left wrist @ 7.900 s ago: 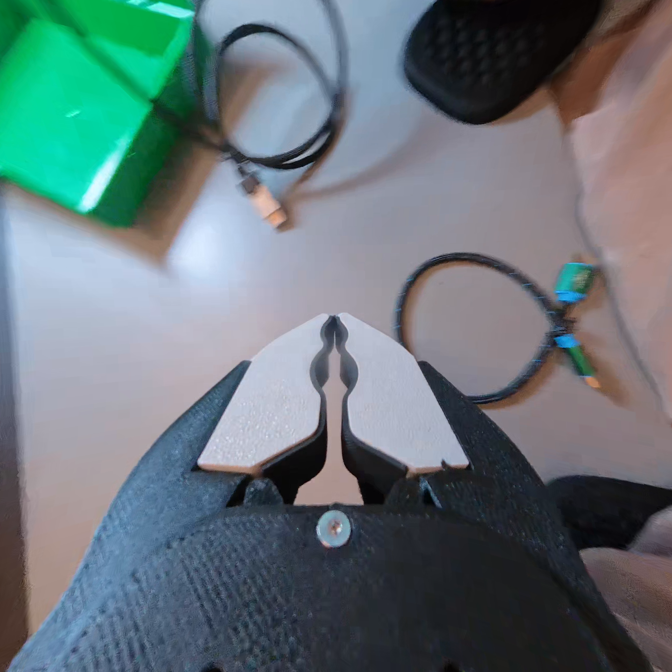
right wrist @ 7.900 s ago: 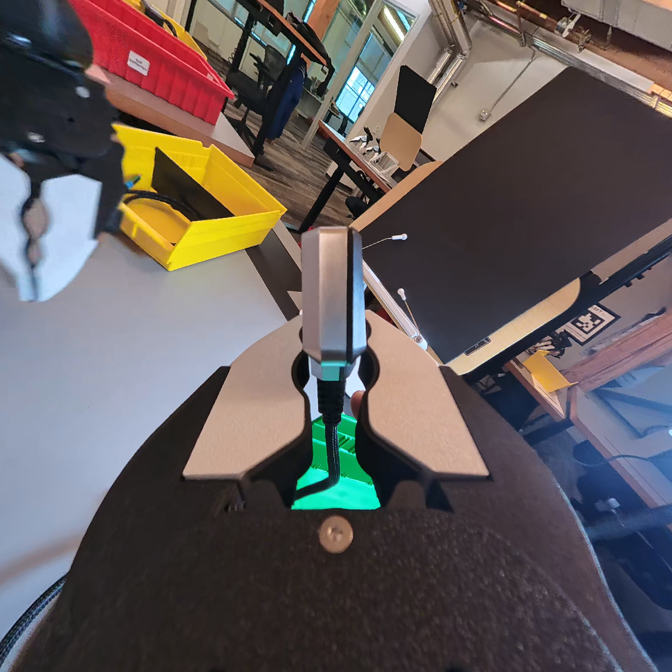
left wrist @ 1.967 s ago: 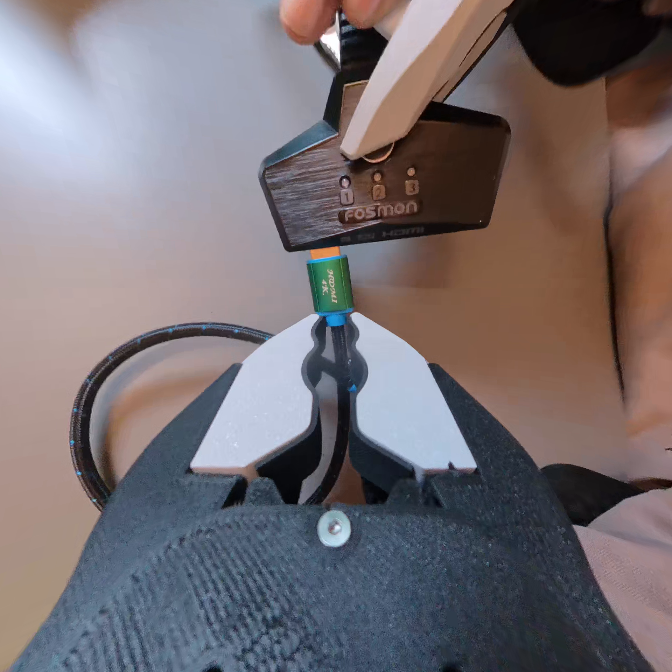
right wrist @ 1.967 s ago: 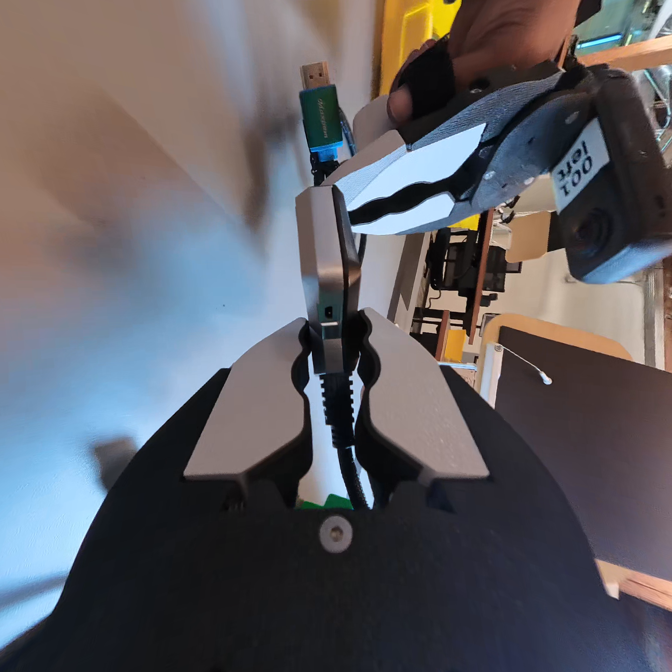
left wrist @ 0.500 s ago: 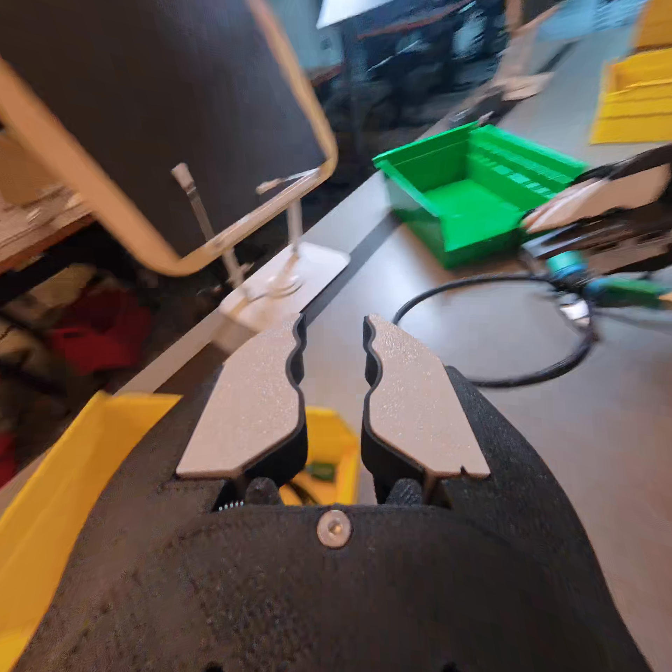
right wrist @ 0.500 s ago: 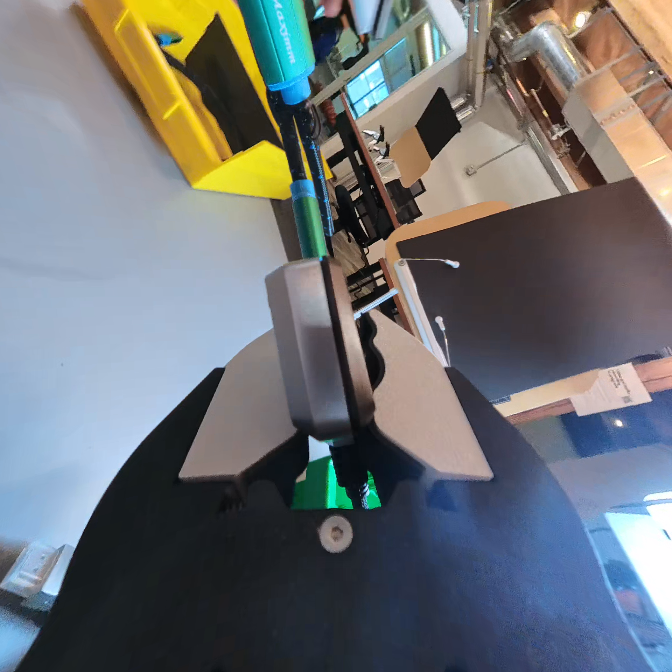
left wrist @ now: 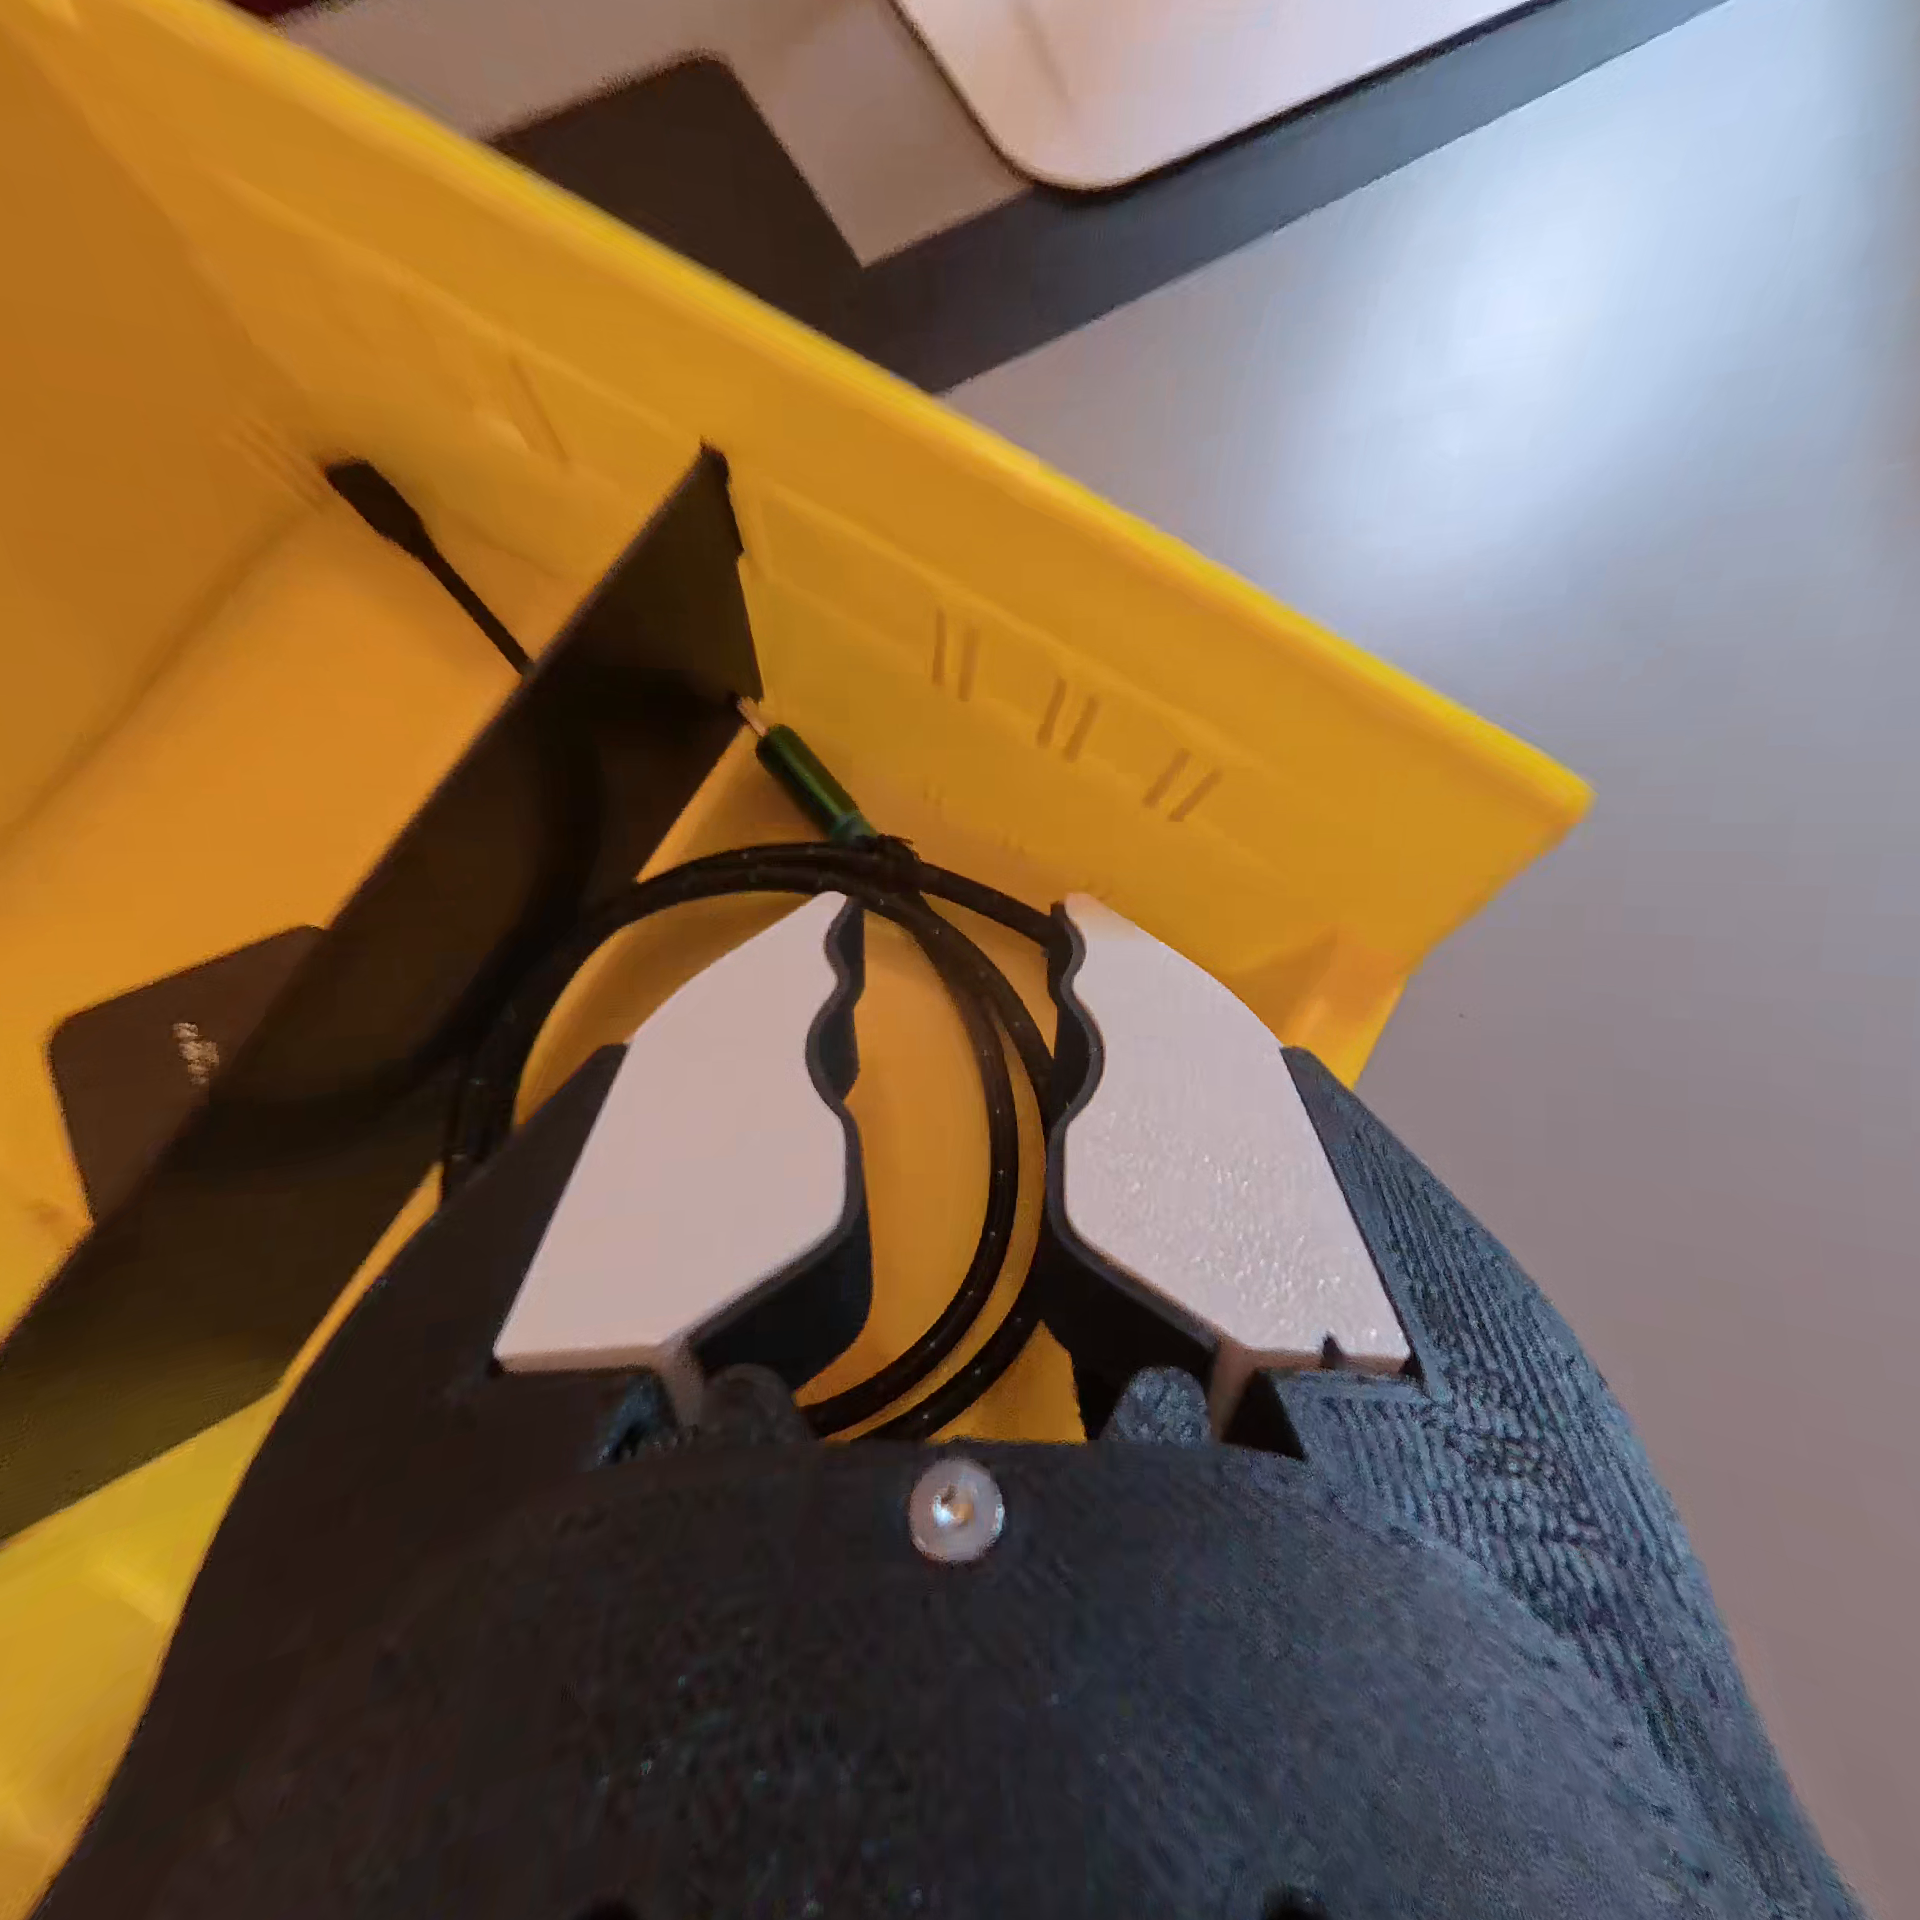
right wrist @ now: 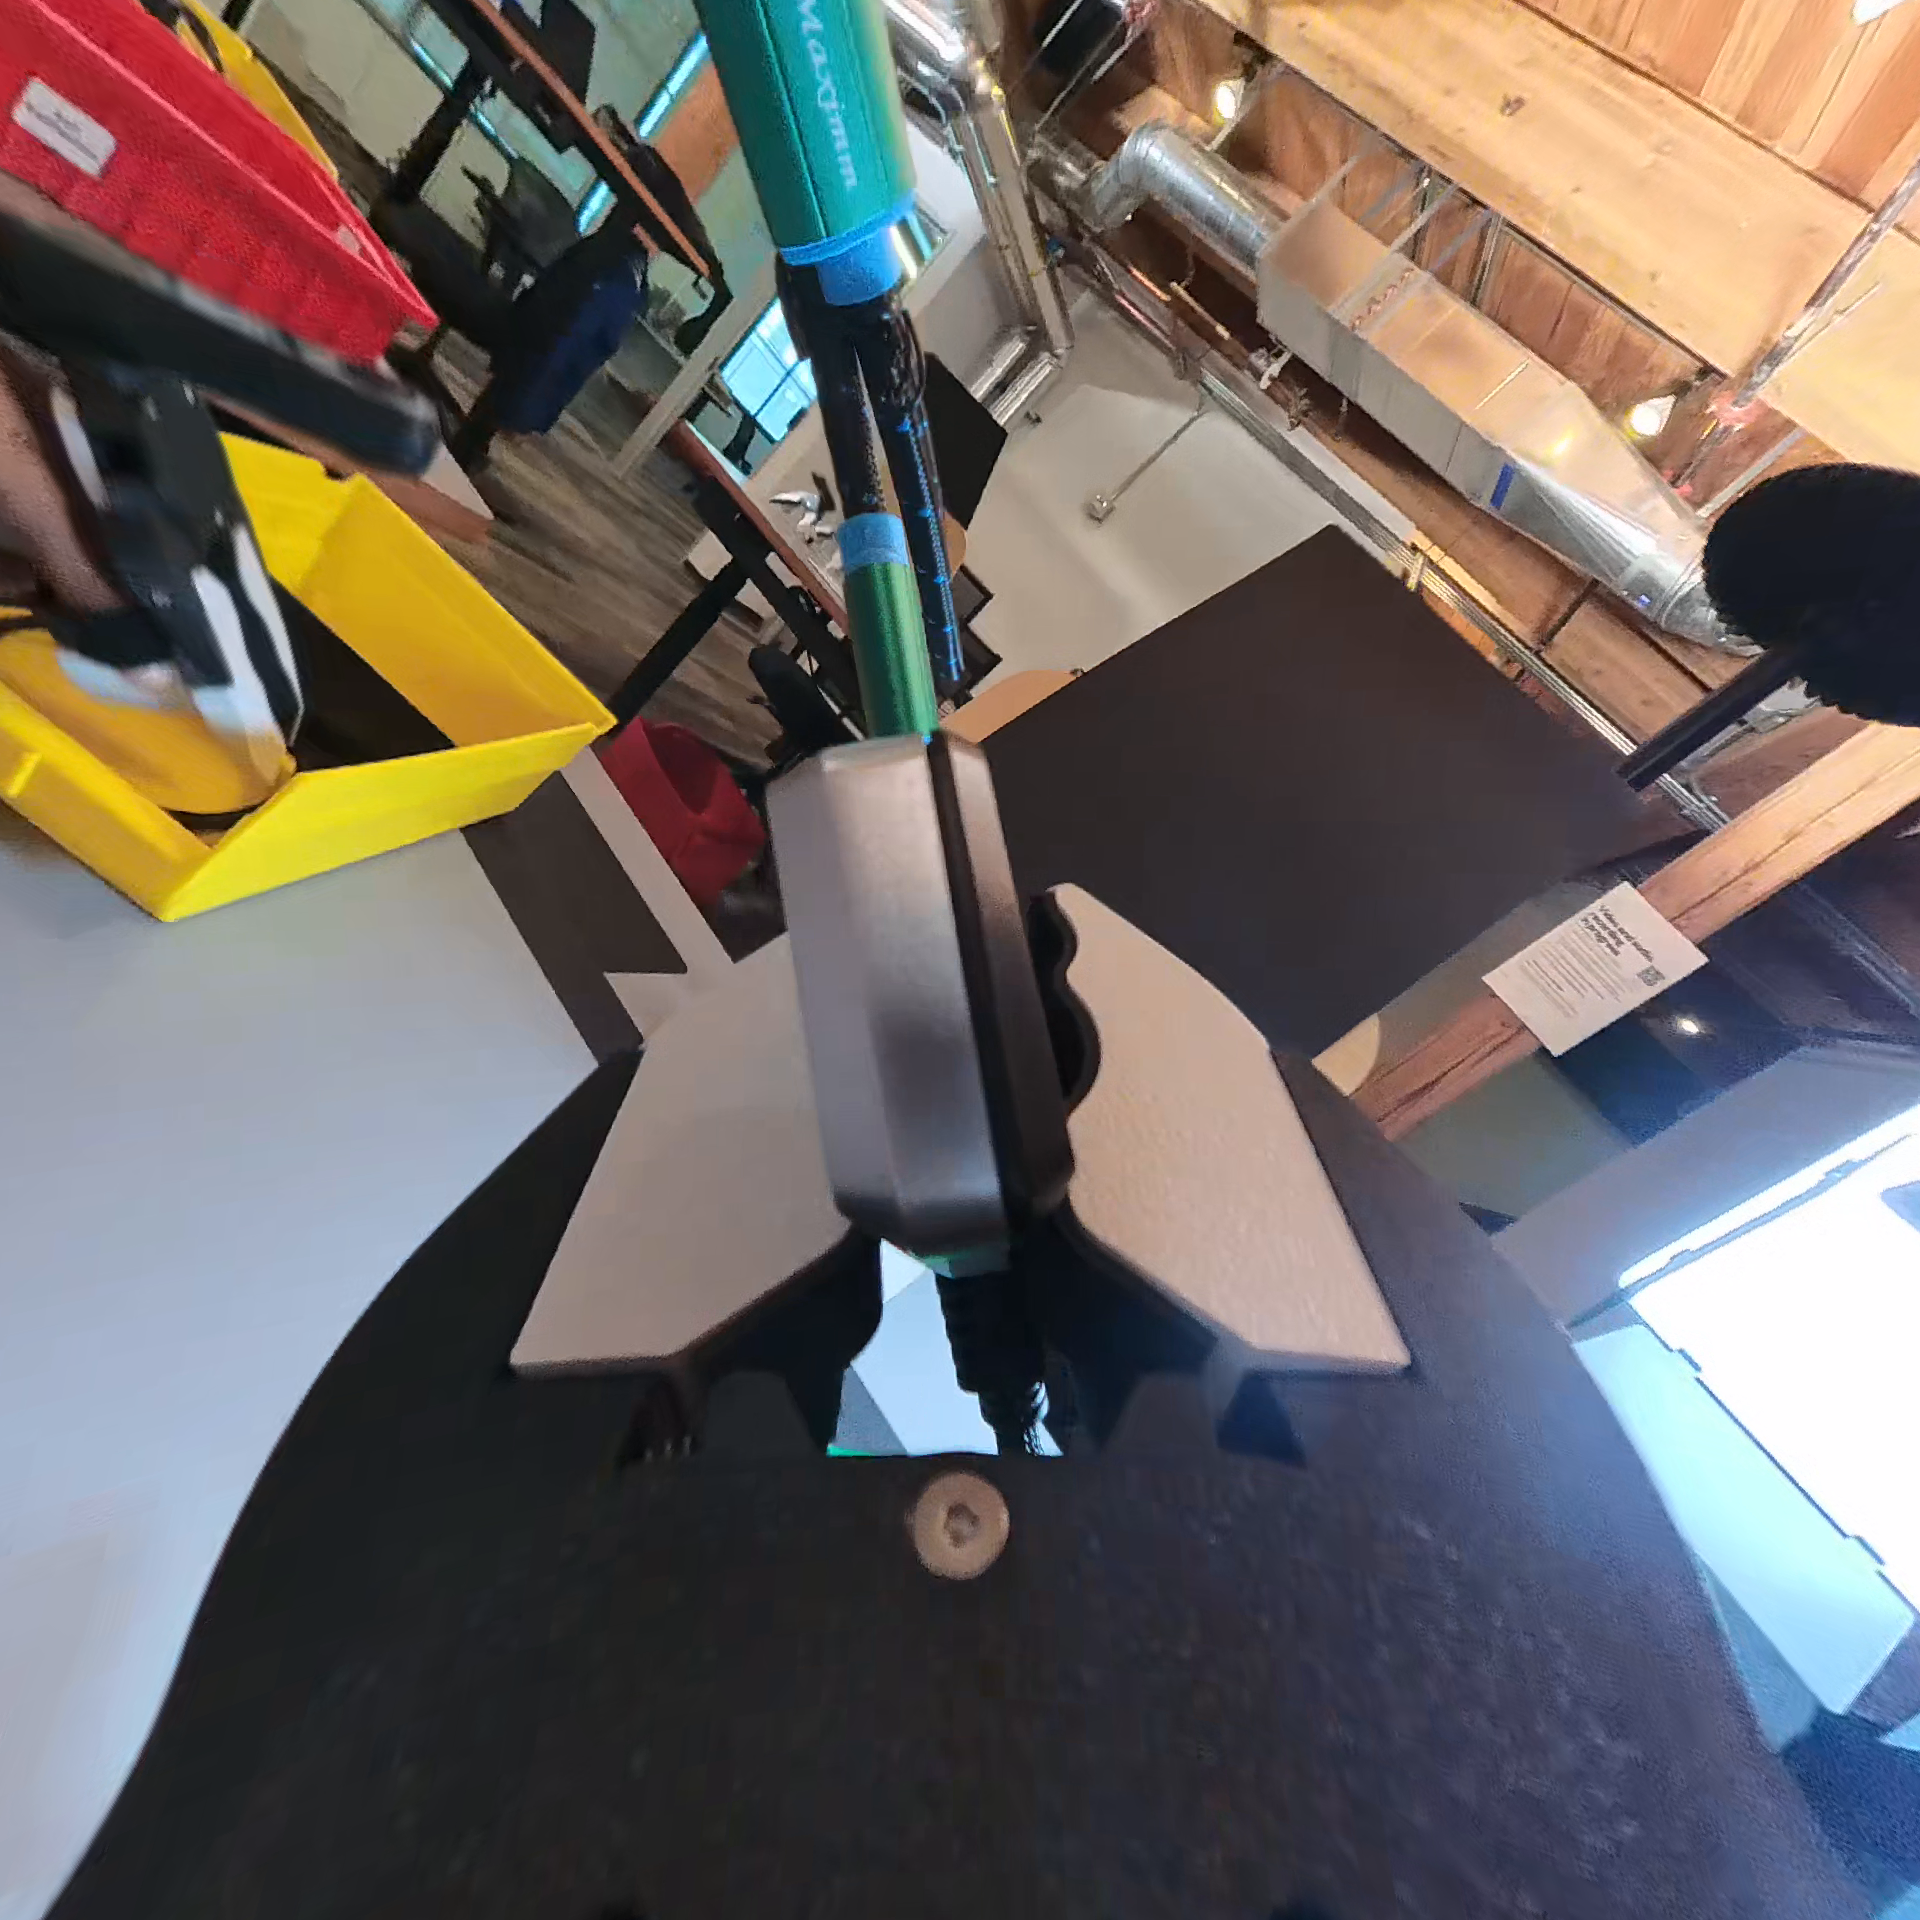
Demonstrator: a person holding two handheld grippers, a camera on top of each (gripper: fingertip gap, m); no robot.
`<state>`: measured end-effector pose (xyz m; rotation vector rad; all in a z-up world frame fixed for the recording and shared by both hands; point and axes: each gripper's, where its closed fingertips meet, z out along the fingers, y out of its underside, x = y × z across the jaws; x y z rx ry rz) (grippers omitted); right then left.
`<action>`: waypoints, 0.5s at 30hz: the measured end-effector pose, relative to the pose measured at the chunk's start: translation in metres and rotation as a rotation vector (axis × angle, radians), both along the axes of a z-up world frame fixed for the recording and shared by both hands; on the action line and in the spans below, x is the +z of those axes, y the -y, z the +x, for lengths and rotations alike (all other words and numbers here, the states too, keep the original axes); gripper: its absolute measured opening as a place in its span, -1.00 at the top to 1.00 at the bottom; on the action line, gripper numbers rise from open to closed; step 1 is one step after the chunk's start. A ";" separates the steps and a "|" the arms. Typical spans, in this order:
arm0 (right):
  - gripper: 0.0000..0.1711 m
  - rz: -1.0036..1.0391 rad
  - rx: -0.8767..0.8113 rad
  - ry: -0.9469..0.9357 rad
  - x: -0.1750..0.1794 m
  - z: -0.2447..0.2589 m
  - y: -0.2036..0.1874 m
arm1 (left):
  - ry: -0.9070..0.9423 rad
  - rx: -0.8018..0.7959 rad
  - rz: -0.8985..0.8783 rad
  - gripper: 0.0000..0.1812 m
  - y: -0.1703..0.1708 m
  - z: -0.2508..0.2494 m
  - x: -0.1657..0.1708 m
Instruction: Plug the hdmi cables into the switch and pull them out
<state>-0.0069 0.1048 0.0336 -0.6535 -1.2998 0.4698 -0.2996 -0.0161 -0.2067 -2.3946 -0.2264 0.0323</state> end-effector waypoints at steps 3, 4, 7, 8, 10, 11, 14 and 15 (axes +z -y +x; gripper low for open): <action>0.66 0.015 0.011 0.017 -0.007 0.004 0.001 | 0.027 0.009 -0.097 0.60 0.001 0.000 -0.029; 0.66 0.029 -0.002 0.032 -0.010 0.005 -0.001 | 0.027 0.006 -0.121 0.63 0.001 0.001 -0.034; 0.66 0.057 -0.029 0.057 -0.016 0.006 -0.005 | -0.027 -0.034 -0.185 0.82 0.002 0.003 -0.041; 0.66 0.049 -0.026 0.057 -0.016 0.005 -0.005 | -0.039 -0.042 -0.194 0.83 0.002 0.004 -0.042; 0.66 0.024 -0.012 0.054 -0.016 0.004 -0.004 | -0.046 -0.039 -0.210 0.83 0.002 0.004 -0.043; 0.66 0.018 -0.006 0.052 -0.016 0.004 -0.003 | -0.048 -0.039 -0.216 0.84 0.002 0.004 -0.043; 0.66 0.019 -0.009 0.047 -0.015 0.004 -0.001 | -0.068 -0.040 -0.235 0.84 0.002 0.004 -0.044; 0.66 0.018 -0.010 0.045 -0.015 0.004 -0.001 | -0.090 -0.045 -0.244 0.83 0.002 0.003 -0.044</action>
